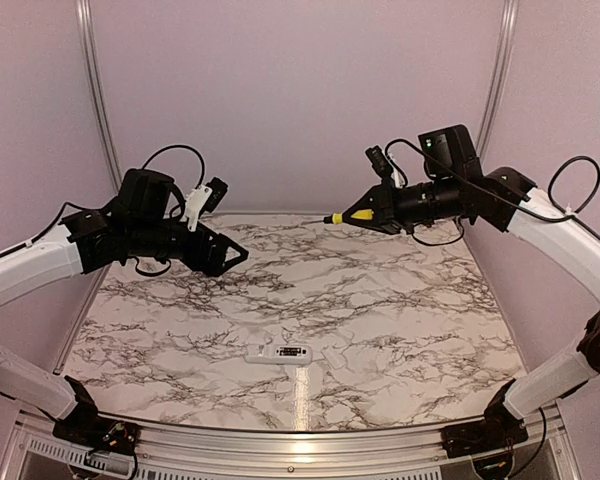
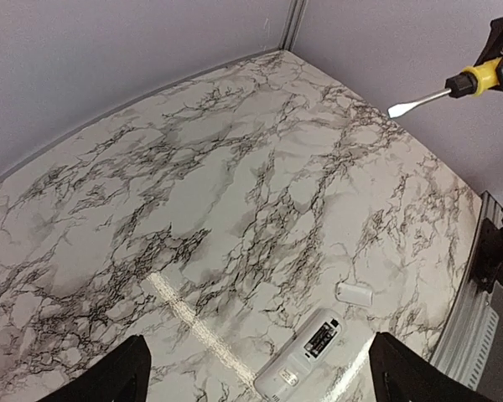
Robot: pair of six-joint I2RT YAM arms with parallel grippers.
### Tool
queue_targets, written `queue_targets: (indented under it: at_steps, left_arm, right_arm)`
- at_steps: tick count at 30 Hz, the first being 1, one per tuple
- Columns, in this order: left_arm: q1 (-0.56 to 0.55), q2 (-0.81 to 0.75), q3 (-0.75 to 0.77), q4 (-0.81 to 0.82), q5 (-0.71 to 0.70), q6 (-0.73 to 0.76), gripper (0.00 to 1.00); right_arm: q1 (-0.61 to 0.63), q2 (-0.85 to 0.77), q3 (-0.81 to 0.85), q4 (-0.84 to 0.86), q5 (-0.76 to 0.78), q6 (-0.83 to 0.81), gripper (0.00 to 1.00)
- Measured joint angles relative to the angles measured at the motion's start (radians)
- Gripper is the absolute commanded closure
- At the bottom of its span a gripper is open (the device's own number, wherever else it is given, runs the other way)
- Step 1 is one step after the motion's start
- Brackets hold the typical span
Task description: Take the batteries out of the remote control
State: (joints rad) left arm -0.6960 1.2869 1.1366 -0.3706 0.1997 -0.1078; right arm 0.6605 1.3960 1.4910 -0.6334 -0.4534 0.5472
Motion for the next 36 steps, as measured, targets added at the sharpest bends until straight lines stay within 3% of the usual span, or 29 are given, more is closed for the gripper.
queue_targets:
  at_steps: [9, 19, 36]
  left_arm:
    - [-0.082, 0.082, -0.149, -0.06, 0.0, 0.314, 0.06]
    - [-0.128, 0.186, -0.167, -0.106, 0.038, 0.589, 0.06]
    - [-0.139, 0.407, -0.15, -0.086, 0.047, 0.78, 0.12]
  right_arm:
    - [0.0, -0.026, -0.04, -0.17, 0.035, -0.065, 1.0]
    - [0.0, -0.088, -0.109, -0.264, 0.074, -0.077, 1.0]
    - [0.0, -0.1, -0.134, -0.31, 0.101, -0.069, 1.0]
